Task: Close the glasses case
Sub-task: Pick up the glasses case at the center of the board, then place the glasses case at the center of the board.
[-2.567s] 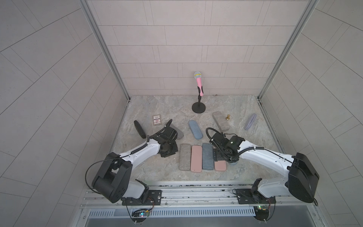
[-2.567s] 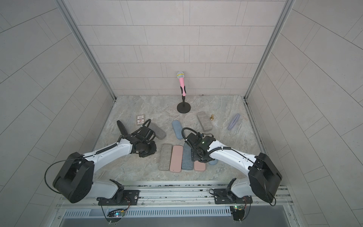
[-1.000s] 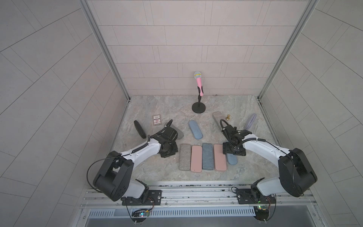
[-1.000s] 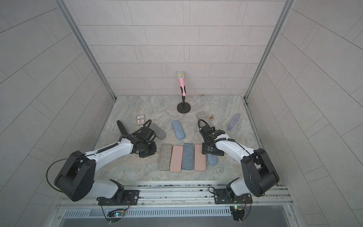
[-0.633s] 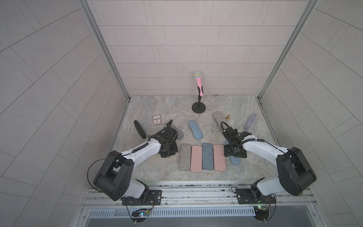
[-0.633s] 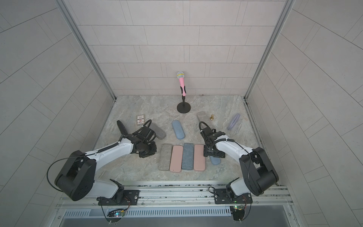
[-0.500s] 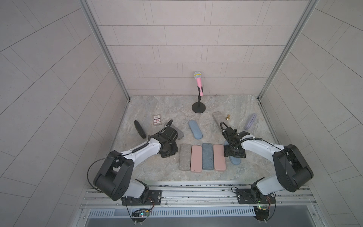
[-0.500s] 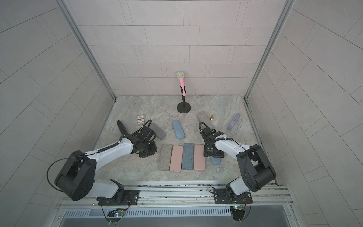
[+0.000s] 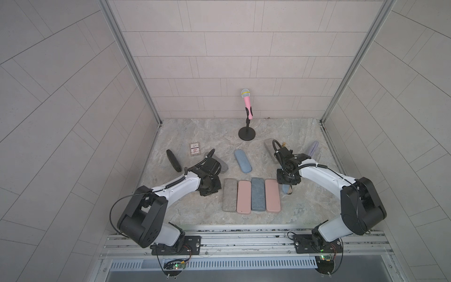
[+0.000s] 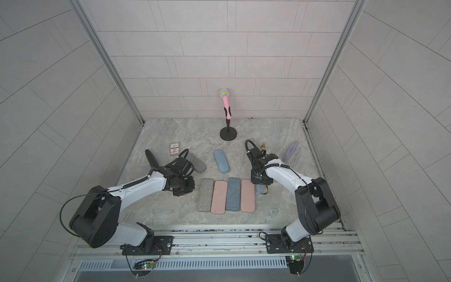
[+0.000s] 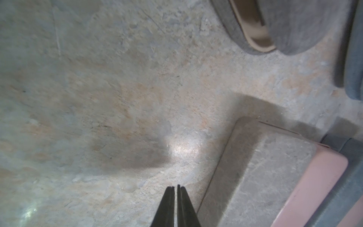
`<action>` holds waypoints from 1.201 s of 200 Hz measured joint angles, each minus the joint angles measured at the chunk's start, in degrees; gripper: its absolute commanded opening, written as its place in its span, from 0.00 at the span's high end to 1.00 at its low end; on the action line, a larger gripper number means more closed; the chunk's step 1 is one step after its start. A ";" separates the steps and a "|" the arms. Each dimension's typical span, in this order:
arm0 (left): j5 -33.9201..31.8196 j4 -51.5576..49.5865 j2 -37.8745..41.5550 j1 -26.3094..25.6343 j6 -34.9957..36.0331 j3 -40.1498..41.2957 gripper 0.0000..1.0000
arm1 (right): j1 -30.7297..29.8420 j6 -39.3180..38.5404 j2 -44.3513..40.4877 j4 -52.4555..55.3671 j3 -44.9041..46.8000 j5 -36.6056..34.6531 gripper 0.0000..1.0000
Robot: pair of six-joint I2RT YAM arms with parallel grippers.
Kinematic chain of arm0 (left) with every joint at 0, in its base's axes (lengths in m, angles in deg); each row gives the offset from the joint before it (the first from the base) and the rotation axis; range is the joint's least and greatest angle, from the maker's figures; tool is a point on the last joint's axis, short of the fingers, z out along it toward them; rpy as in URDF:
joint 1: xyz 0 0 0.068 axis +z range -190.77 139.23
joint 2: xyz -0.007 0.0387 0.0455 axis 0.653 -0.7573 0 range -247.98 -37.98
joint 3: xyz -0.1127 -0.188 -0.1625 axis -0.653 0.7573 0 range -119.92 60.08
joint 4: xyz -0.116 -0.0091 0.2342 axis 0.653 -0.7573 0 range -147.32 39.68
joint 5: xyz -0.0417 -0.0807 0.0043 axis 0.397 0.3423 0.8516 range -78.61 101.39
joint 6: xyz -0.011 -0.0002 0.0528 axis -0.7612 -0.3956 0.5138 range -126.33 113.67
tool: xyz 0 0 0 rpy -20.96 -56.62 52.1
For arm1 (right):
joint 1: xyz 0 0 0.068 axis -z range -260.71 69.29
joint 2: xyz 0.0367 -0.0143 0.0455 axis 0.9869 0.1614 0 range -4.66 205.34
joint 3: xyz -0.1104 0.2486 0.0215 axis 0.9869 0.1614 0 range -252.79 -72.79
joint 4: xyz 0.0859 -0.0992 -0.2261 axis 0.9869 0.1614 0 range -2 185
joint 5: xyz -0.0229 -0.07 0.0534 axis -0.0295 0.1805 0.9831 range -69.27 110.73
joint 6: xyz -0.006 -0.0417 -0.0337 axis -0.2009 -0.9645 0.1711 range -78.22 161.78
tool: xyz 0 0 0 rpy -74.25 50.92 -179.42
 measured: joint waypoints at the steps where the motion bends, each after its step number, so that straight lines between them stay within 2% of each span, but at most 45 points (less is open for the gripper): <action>1: 0.00 0.00 -0.02 0.00 0.02 0.00 0.89 | -0.04 -0.09 0.07 0.07 -0.50 0.02 0.69; 46: 0.15 0.00 -0.15 0.00 0.02 -0.07 0.89 | -1.25 -1.53 5.53 0.87 -13.46 1.51 0.67; 118: 0.20 -0.20 0.20 0.07 0.00 -0.15 0.89 | -5.79 -3.76 30.01 1.81 -32.54 4.61 0.66; 144: 0.15 -0.24 0.98 0.09 0.00 -0.15 0.89 | -6.78 -3.89 33.92 2.60 -36.15 5.29 0.54; 174: 0.15 -0.28 1.25 0.09 0.00 -0.15 0.89 | -7.15 -4.48 34.18 4.00 -38.40 5.53 0.31; 192: 0.17 -0.31 1.25 0.09 0.00 -0.15 0.89 | -7.15 -4.98 33.97 4.17 -38.95 5.57 0.23; 240: 0.17 -0.39 1.25 0.09 0.00 -0.15 0.89 | -7.34 -5.14 31.67 5.66 -38.99 5.01 0.21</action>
